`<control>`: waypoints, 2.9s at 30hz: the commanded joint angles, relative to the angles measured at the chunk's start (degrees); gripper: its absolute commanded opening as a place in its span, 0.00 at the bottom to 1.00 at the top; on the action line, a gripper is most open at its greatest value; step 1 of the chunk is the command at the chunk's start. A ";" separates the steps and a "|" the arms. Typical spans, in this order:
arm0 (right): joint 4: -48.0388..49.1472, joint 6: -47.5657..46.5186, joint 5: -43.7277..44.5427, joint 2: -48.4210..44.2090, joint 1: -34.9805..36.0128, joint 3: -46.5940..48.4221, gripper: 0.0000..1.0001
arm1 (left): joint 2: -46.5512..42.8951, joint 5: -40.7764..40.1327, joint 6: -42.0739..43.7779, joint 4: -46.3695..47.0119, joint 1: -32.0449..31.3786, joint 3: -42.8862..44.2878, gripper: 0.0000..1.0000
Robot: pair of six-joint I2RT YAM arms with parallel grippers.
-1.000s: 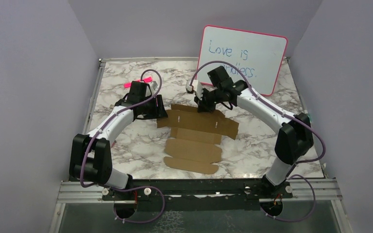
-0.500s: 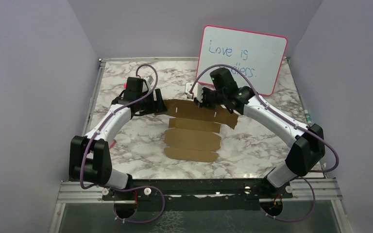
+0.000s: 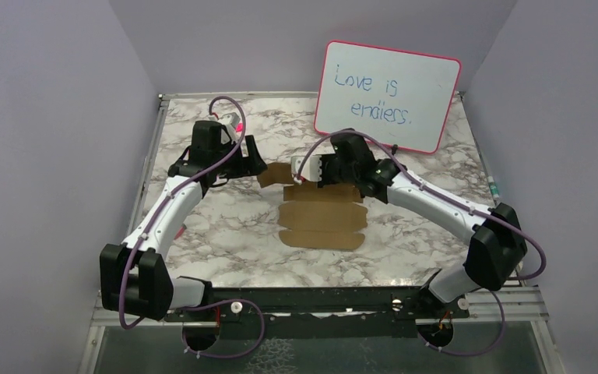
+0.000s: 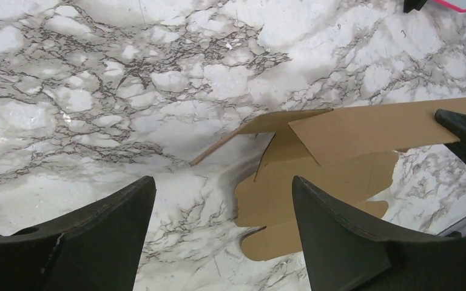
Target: Fold the paper box
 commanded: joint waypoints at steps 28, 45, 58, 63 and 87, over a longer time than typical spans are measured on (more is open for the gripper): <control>42.09 -15.08 14.31 -10.48 7.75 -36.14 0.01 | 9.89 7.06 -2.94 2.32 -0.41 0.17 0.83; 62.17 -25.25 19.78 -5.77 8.10 -44.62 0.02 | 17.22 10.92 -6.45 8.64 -2.80 1.02 0.77; 75.75 -30.06 21.10 0.05 8.69 -48.86 0.03 | 16.15 8.05 -5.87 10.28 -3.42 2.74 0.77; 78.05 -31.01 21.80 1.41 9.24 -49.16 0.03 | 19.63 9.50 -6.23 10.43 -3.48 3.75 0.76; 88.96 -32.37 23.37 5.22 10.08 -49.25 0.03 | 10.70 7.63 -10.27 16.72 -11.12 -5.91 0.41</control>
